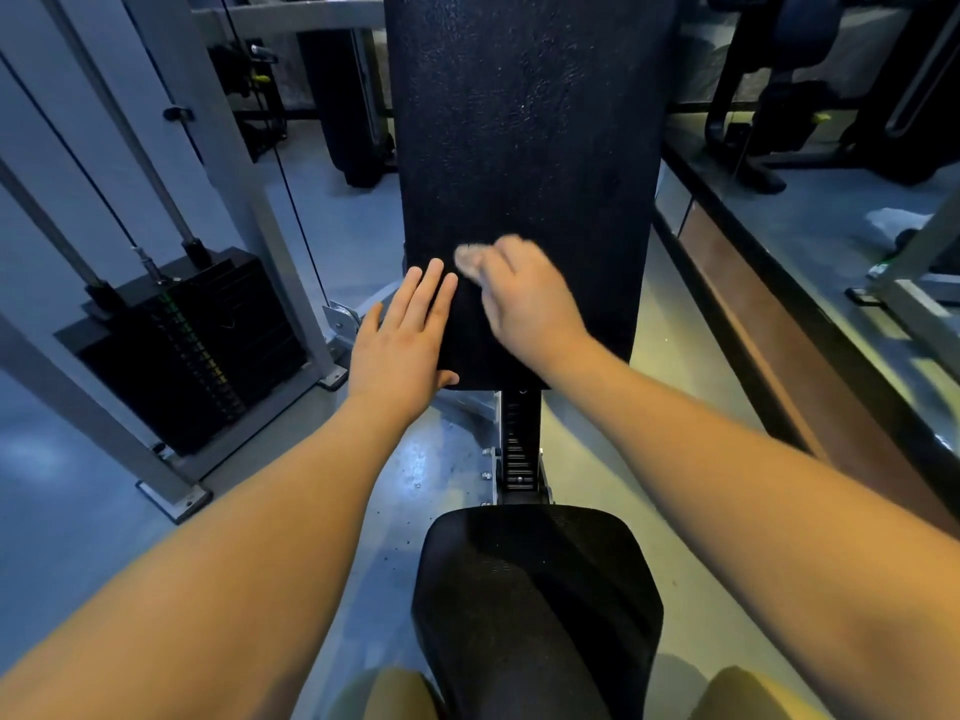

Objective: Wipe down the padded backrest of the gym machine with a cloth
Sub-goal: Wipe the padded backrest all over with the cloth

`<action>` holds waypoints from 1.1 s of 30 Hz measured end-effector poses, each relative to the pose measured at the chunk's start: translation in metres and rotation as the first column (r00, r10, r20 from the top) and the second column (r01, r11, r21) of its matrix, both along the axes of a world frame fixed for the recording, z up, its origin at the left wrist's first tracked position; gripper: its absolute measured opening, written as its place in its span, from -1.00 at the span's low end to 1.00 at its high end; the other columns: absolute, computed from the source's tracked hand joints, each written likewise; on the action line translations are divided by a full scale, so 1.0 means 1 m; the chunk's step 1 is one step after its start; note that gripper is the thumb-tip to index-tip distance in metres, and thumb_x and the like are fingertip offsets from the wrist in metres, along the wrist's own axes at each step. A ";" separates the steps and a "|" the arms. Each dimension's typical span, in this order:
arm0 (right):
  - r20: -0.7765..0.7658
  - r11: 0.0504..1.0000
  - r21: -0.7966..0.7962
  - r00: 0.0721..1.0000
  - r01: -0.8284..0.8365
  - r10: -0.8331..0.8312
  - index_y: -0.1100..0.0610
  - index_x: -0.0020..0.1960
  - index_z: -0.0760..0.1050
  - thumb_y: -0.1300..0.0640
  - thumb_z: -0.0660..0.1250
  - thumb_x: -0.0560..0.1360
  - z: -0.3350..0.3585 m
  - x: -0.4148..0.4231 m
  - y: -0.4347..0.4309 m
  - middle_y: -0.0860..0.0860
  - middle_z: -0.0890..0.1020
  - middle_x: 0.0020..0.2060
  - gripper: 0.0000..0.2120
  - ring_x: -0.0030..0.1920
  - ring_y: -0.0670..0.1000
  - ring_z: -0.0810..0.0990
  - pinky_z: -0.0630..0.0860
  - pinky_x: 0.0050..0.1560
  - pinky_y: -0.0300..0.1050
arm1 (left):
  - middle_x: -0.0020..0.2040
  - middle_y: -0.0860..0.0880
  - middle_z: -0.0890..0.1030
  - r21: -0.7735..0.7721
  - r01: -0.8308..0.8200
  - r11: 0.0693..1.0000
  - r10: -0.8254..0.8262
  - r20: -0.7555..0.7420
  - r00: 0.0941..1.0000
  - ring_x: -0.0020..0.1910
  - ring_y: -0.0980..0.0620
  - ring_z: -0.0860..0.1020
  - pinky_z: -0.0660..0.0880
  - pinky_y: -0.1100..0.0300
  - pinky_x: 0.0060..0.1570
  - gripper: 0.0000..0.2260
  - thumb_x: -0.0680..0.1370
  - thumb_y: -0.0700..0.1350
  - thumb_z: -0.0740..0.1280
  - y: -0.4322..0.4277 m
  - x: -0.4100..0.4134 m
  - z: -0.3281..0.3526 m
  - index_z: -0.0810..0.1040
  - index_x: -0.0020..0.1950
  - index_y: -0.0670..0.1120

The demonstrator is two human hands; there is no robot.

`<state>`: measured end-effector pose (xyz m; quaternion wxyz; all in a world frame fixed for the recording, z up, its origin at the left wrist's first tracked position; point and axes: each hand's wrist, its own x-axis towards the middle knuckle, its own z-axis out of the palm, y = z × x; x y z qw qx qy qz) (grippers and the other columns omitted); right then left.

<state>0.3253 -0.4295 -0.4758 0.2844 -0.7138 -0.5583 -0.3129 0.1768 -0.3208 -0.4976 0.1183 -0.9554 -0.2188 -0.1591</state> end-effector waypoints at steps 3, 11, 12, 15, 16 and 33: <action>-0.018 0.977 -0.206 0.998 -0.057 0.055 0.23 0.28 0.56 0.25 0.26 0.59 -0.040 -0.012 -0.015 0.14 0.55 0.05 -0.72 0.00 0.15 0.53 0.60 -0.06 0.10 | 0.67 -0.03 -0.14 -0.012 0.063 0.998 -0.063 0.025 0.998 0.64 -0.03 -0.08 0.14 -0.05 0.57 0.03 0.44 0.20 0.50 0.003 -0.008 0.002 -0.06 0.67 -0.07; -0.046 0.994 0.076 0.996 0.077 -0.074 0.25 0.08 0.55 0.30 0.29 0.53 0.046 0.004 0.011 0.20 0.50 -0.02 -0.85 -0.06 0.24 0.52 0.54 -0.15 0.12 | 0.51 -0.13 0.35 -0.172 0.028 0.985 0.002 0.172 0.985 0.47 -0.14 0.35 0.43 -0.05 0.35 -0.56 0.57 0.00 0.34 0.027 -0.033 0.016 0.50 0.38 -0.20; -0.057 0.994 0.077 0.995 0.083 -0.079 0.25 0.12 0.56 0.30 0.29 0.53 0.042 0.001 0.017 0.20 0.52 -0.02 -0.81 -0.05 0.24 0.53 0.55 -0.11 0.12 | 0.41 -0.13 0.44 -0.183 0.007 0.983 0.031 0.203 0.979 0.38 -0.15 0.43 0.49 -0.05 0.23 -0.70 0.58 -0.05 0.31 0.029 -0.033 0.015 0.60 0.19 -0.22; -0.046 0.999 -0.036 0.998 -0.032 0.031 0.24 0.28 0.56 0.25 0.17 0.55 -0.008 -0.014 0.020 0.18 0.55 0.02 -0.64 0.00 0.23 0.55 0.58 0.00 0.13 | 0.14 -0.12 0.53 -0.228 -0.065 0.971 0.110 0.192 0.975 0.19 -0.16 0.47 0.50 -0.05 0.03 -0.76 0.61 -0.07 0.25 0.030 -0.035 0.011 0.60 0.01 -0.22; -0.037 0.993 -0.101 0.997 -0.069 0.065 0.25 0.28 0.56 0.24 0.16 0.55 -0.030 -0.019 0.017 0.18 0.55 0.02 -0.64 -0.01 0.22 0.54 0.59 -0.04 0.14 | 0.11 -0.12 0.53 -0.239 -0.080 0.968 0.122 0.166 0.979 0.17 -0.15 0.47 0.50 -0.06 0.02 -0.75 0.62 -0.06 0.23 0.029 -0.035 0.009 0.60 0.02 -0.21; 0.016 0.970 -0.206 0.991 -0.125 0.131 0.25 0.26 0.57 0.35 0.31 0.50 -0.027 -0.030 0.042 0.19 0.53 0.00 -0.67 -0.06 0.22 0.50 0.55 -0.24 0.11 | -0.19 -0.08 0.44 -0.364 -0.115 0.924 0.186 0.165 0.969 -0.14 -0.11 0.43 0.33 0.05 -0.18 -0.72 0.68 0.00 0.22 0.035 -0.045 0.000 0.42 -0.16 -0.13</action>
